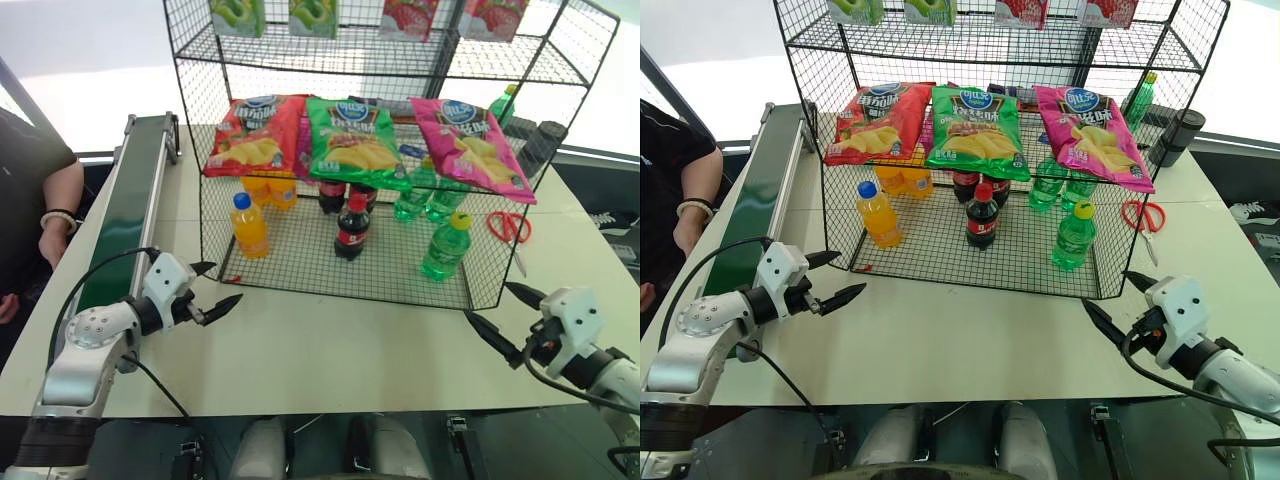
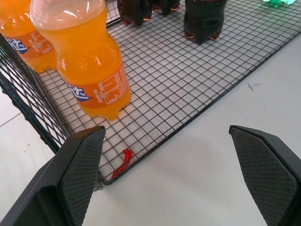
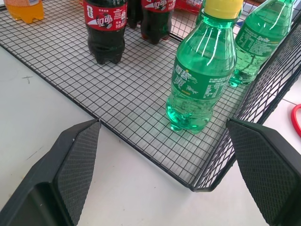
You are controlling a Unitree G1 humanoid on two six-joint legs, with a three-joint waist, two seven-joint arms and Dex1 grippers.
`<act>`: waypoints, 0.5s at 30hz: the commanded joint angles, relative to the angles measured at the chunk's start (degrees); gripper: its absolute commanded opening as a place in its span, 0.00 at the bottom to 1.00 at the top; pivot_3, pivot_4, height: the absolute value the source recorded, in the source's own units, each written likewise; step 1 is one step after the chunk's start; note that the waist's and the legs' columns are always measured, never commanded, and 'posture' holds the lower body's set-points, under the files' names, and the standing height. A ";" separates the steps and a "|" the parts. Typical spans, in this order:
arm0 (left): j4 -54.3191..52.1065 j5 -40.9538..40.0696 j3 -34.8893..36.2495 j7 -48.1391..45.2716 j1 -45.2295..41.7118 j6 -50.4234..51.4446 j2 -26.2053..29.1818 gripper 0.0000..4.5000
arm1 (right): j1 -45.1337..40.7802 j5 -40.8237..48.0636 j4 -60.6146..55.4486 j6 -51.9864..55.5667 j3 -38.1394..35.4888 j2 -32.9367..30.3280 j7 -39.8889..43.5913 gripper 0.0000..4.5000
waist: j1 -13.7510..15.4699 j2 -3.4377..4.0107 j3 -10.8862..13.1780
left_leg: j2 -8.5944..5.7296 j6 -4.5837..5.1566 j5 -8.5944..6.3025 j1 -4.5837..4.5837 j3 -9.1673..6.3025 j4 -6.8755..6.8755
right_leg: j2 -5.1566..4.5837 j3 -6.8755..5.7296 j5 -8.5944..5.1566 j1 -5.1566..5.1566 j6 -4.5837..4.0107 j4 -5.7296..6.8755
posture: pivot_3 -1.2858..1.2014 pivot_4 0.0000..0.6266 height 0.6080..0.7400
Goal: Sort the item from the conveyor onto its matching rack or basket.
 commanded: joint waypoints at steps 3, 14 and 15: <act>-1.53 -1.07 0.79 0.15 -0.29 -0.12 -0.35 1.00 | -0.61 0.49 -2.18 0.18 -0.23 -0.37 -0.56 0.99 | -0.02 0.00 0.00 | 0.00 0.00 0.00 0.00 0.00 0.00 | 0.00 0.00 0.00 0.00 0.00 0.00 | 0.52 0.24 0.95; -1.27 -0.22 0.48 0.49 0.00 -0.62 -0.41 1.00 | -2.29 0.22 -2.32 1.59 1.01 -0.53 -1.26 0.99 | 0.00 -0.02 -0.01 | 0.00 0.00 0.00 0.00 0.00 0.00 | 0.01 0.00 0.00 0.00 0.00 0.00 | 0.52 0.24 0.95; -1.32 -0.21 0.44 0.53 0.08 -0.64 -0.46 1.00 | -2.33 0.22 -2.32 1.64 1.08 -0.53 -1.30 0.99 | 0.00 -0.02 -0.01 | 0.00 0.00 0.00 0.00 0.00 0.00 | 0.01 0.00 0.00 0.00 0.00 0.00 | 0.52 0.24 0.95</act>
